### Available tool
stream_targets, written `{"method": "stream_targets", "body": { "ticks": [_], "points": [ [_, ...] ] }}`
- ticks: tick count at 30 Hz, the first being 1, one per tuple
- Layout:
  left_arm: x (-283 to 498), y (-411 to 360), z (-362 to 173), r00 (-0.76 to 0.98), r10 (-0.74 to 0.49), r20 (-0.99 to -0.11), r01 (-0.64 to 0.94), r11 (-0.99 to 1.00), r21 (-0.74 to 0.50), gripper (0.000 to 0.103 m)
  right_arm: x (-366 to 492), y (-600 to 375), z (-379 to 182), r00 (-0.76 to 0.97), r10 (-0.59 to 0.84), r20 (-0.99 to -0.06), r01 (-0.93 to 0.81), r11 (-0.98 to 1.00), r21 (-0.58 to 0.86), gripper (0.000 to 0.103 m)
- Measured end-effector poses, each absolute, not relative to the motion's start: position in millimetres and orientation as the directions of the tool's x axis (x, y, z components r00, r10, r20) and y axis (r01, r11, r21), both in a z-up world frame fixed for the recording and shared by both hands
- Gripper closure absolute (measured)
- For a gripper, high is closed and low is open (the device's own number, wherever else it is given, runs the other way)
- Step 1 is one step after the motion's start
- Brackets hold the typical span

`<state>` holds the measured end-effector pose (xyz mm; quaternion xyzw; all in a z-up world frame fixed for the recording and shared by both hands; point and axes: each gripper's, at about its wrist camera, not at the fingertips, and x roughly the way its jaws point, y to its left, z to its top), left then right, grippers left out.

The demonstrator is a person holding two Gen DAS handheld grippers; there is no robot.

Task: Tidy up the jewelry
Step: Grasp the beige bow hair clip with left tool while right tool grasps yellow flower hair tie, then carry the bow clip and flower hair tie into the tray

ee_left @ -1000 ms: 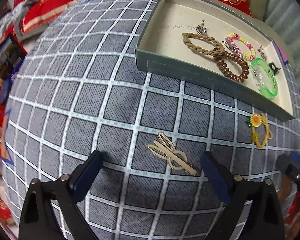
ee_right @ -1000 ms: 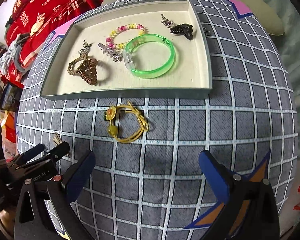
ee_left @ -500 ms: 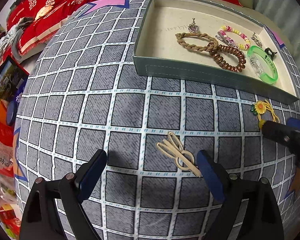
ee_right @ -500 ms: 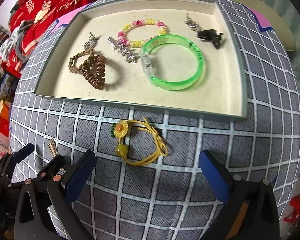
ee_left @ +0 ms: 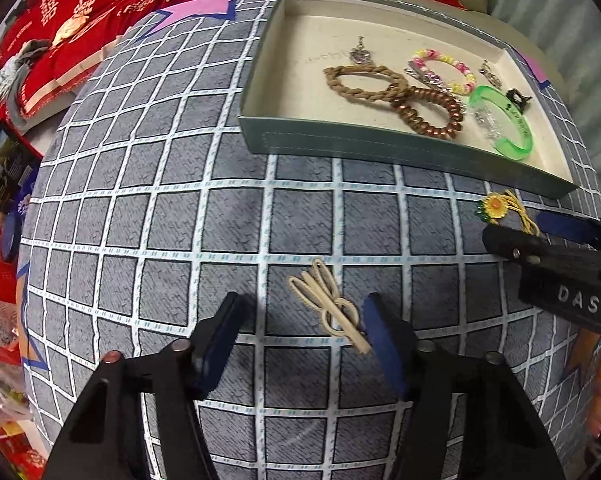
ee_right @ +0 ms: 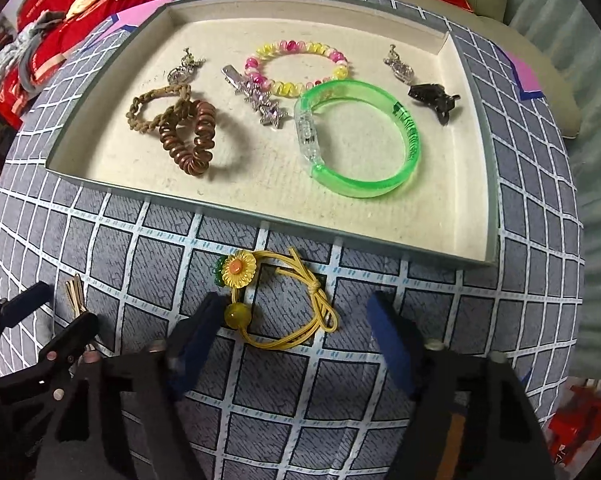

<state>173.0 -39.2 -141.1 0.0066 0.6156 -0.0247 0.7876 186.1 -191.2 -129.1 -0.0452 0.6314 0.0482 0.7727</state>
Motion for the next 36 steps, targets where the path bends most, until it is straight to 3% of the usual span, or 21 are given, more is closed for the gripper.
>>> {"method": "stream_targets", "body": {
  "ticks": [2, 7, 9, 10, 24, 36],
  "points": [
    [175, -52, -139, 0.237, -0.039, -0.971, 0.07, 0.997, -0.023, 0.047, 187, -189, -127, 0.2, 0.02, -0.98, -0.138, 0.99, -0.008, 0.048],
    [173, -79, -127, 0.235, -0.054, -0.97, 0.099, 0.995, -0.032, 0.062, 186, -175, -117, 0.203, 0.024, -0.979, -0.161, 0.987, -0.009, 0.063],
    [171, -82, -125, 0.236, -0.067, -0.969, 0.105, 0.994, -0.043, 0.074, 183, -171, -115, 0.207, 0.03, -0.978, -0.164, 0.986, -0.005, 0.074],
    [170, -81, -124, 0.236, -0.074, -0.969, 0.103, 0.993, -0.051, 0.074, 183, -171, -115, 0.207, 0.036, -0.978, -0.162, 0.987, 0.002, 0.087],
    [136, -70, -92, 0.29, -0.149, -0.945, 0.12, 0.986, -0.118, 0.075, 157, -231, -104, 0.207, 0.262, -0.943, -0.004, 0.964, 0.267, 0.087],
    [136, -54, -78, 0.324, -0.172, -0.93, 0.143, 0.981, -0.132, 0.075, 138, -260, -94, 0.206, 0.326, -0.923, 0.083, 0.934, 0.348, 0.087]
  ]
}}
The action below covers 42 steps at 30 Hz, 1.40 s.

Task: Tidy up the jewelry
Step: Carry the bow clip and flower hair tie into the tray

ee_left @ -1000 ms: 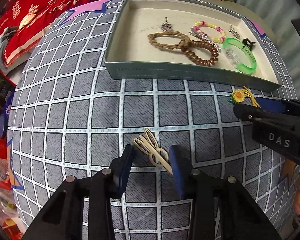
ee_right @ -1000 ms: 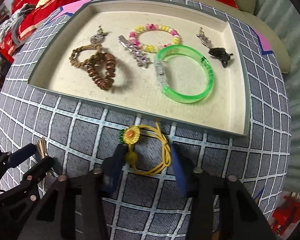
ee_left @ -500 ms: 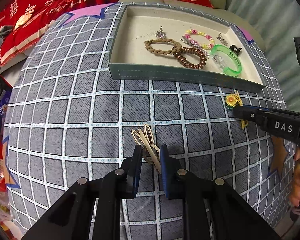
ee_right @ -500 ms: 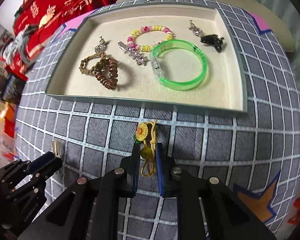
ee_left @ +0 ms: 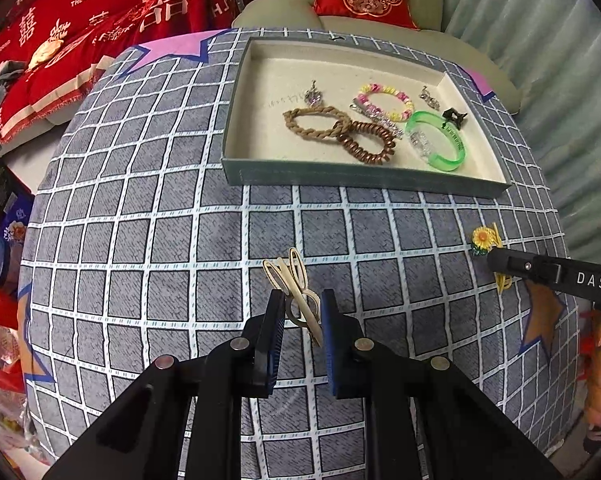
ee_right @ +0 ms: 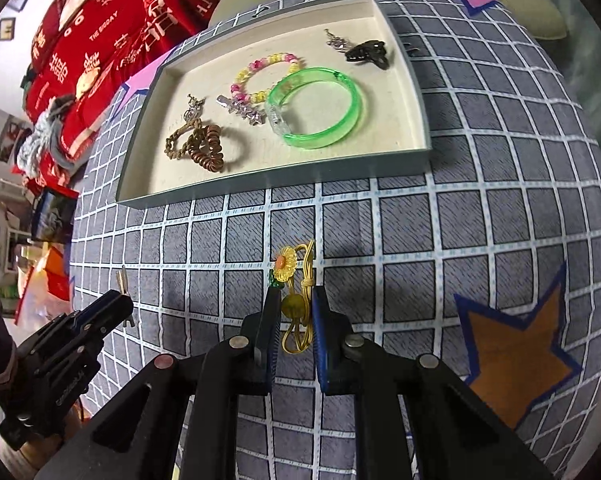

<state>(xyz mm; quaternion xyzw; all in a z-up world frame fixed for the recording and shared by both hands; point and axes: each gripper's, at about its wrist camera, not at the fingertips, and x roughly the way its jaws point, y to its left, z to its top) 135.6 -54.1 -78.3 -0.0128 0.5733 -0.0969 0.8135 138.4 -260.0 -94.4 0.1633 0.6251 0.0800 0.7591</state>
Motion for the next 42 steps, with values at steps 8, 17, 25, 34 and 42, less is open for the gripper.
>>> {"method": "stream_targets", "body": {
  "ticks": [8, 17, 25, 34, 42],
  "points": [
    [142, -62, -68, 0.34, -0.176, -0.924, 0.152, 0.98, -0.13, 0.075, 135, -266, -88, 0.213, 0.338, -0.917, 0.095, 0.927, 0.364, 0.087],
    [149, -60, -61, 0.368, -0.164, -0.915, 0.145, 0.982, -0.118, 0.075, 140, -273, -77, 0.234, 0.353, -0.906, 0.093, 0.92, 0.382, 0.087],
    [174, -60, -48, 0.416, -0.157, -0.896, 0.147, 0.984, -0.104, 0.075, 164, -282, -59, 0.277, 0.346, -0.896, 0.074, 0.922, 0.379, 0.087],
    [217, -64, -41, 0.449, -0.149, -0.881, 0.152, 0.984, -0.089, 0.075, 208, -283, -50, 0.308, 0.328, -0.893, 0.031, 0.935, 0.354, 0.087],
    [252, -70, -49, 0.46, -0.126, -0.879, 0.142, 0.988, -0.067, 0.075, 247, -281, -52, 0.323, 0.312, -0.893, 0.01, 0.943, 0.333, 0.087]
  ]
}}
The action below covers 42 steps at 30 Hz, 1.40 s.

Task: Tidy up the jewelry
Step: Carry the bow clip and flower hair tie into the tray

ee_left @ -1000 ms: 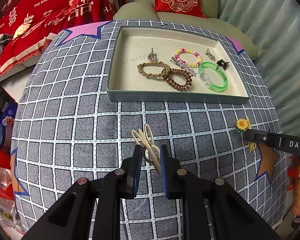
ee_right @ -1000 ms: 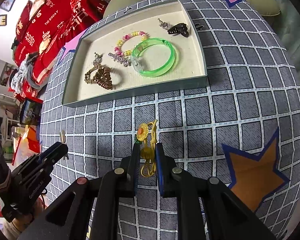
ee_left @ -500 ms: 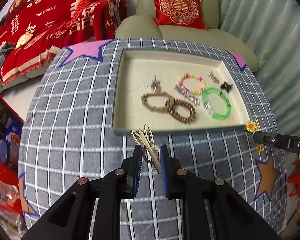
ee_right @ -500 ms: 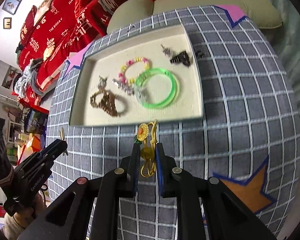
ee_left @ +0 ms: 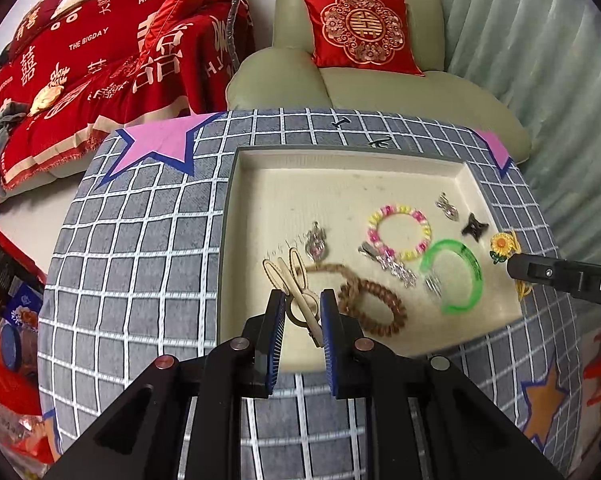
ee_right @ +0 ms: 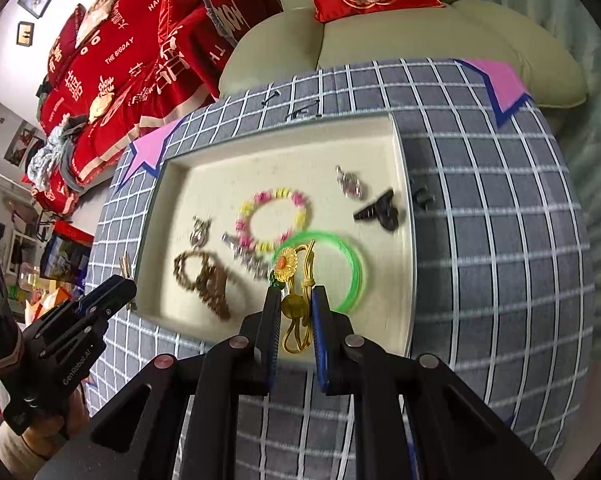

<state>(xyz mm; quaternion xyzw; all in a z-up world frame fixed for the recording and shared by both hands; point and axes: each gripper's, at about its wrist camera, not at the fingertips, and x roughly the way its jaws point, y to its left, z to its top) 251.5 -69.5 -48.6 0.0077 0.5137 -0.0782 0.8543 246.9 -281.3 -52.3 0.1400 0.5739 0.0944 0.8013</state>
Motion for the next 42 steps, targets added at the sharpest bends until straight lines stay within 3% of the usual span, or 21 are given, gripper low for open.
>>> {"method": "stream_targets", "body": {
  "ticks": [31, 42],
  "points": [
    [304, -83, -103, 0.405, -0.016, -0.914, 0.098, 0.995, 0.026, 0.075, 321, -279, -112, 0.243, 0.274, -0.93, -0.012, 0.96, 0.28, 0.087],
    [305, -89, -108, 0.395, 0.012, -0.919, 0.099, 0.994, 0.056, 0.075, 326, -276, -117, 0.234, 0.274, -0.933, -0.025, 0.961, 0.276, 0.081]
  ]
}}
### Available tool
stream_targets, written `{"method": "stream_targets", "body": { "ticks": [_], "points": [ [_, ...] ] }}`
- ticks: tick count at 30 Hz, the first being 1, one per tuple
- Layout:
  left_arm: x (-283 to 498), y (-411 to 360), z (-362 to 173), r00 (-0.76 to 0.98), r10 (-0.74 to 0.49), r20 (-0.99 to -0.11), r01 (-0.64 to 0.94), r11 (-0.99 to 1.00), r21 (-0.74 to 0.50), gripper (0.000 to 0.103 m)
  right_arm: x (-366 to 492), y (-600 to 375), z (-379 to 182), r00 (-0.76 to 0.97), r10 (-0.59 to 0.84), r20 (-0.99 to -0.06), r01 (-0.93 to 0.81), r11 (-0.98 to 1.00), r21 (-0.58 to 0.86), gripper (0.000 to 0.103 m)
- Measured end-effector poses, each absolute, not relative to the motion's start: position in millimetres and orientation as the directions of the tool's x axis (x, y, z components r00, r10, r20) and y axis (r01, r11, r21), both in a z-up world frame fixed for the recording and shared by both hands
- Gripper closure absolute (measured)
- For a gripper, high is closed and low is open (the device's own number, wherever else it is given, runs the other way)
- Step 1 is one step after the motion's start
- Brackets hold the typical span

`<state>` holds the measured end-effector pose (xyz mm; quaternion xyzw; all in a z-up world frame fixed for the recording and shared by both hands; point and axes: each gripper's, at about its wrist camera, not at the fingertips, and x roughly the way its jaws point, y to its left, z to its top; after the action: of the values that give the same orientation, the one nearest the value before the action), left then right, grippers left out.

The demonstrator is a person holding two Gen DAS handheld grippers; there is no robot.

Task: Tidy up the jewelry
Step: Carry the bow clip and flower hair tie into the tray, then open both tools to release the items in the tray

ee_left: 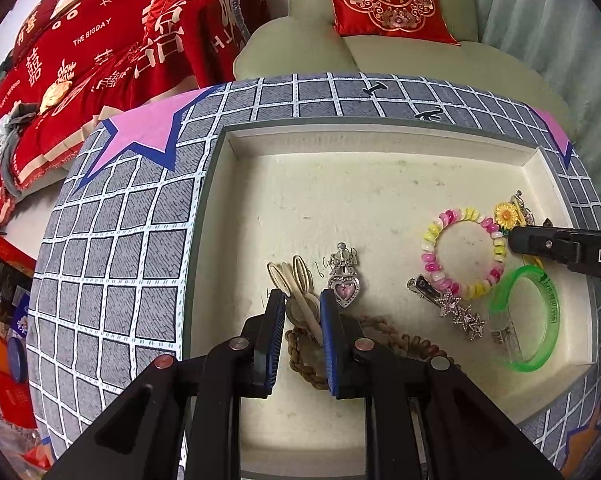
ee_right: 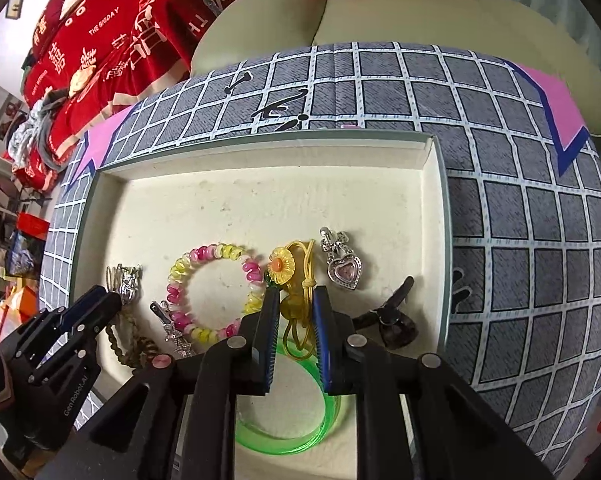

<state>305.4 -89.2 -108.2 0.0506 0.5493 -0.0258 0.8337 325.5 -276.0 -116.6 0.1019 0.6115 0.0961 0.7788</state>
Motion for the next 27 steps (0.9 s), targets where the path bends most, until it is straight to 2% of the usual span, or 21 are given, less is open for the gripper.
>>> {"method": "stream_targets", "body": {
  "ticks": [4, 17, 20, 22, 23, 24, 25, 27],
  "points": [
    [305, -90, -107, 0.391, 0.014, -0.92, 0.101, 0.993, 0.058, 0.075, 325, -276, -115, 0.235, 0.291, -0.927, -0.021, 0.955, 0.295, 0.056],
    [297, -90, -90, 0.419, 0.029, -0.907, 0.106, 0.991, 0.081, 0.075, 308, -289, -94, 0.278, 0.346, -0.896, 0.022, 0.93, 0.366, 0.048],
    [295, -93, -85, 0.425, 0.028, -0.905, 0.117, 0.989, 0.086, 0.074, 301, -290, -86, 0.291, 0.351, -0.89, 0.026, 0.927, 0.374, 0.043],
    [293, -94, -83, 0.426, 0.021, -0.904, 0.125, 0.989, 0.082, 0.072, 297, -291, -83, 0.295, 0.352, -0.888, 0.031, 0.926, 0.377, 0.042],
    [292, -94, -81, 0.426, 0.022, -0.904, 0.126, 0.989, 0.083, 0.043, 294, -292, -83, 0.296, 0.351, -0.888, 0.034, 0.925, 0.377, 0.042],
    [290, -94, -79, 0.436, 0.026, -0.899, 0.117, 0.989, 0.086, 0.005, 292, -292, -82, 0.296, 0.351, -0.888, 0.037, 0.925, 0.378, 0.042],
    [288, -94, -75, 0.46, 0.032, -0.887, 0.105, 0.99, 0.09, 0.0, 289, -293, -81, 0.295, 0.35, -0.889, 0.039, 0.925, 0.377, 0.041],
    [283, -96, -69, 0.48, 0.024, -0.877, 0.112, 0.99, 0.088, 0.0, 286, -293, -81, 0.295, 0.343, -0.892, 0.041, 0.928, 0.37, 0.039]
  ]
}}
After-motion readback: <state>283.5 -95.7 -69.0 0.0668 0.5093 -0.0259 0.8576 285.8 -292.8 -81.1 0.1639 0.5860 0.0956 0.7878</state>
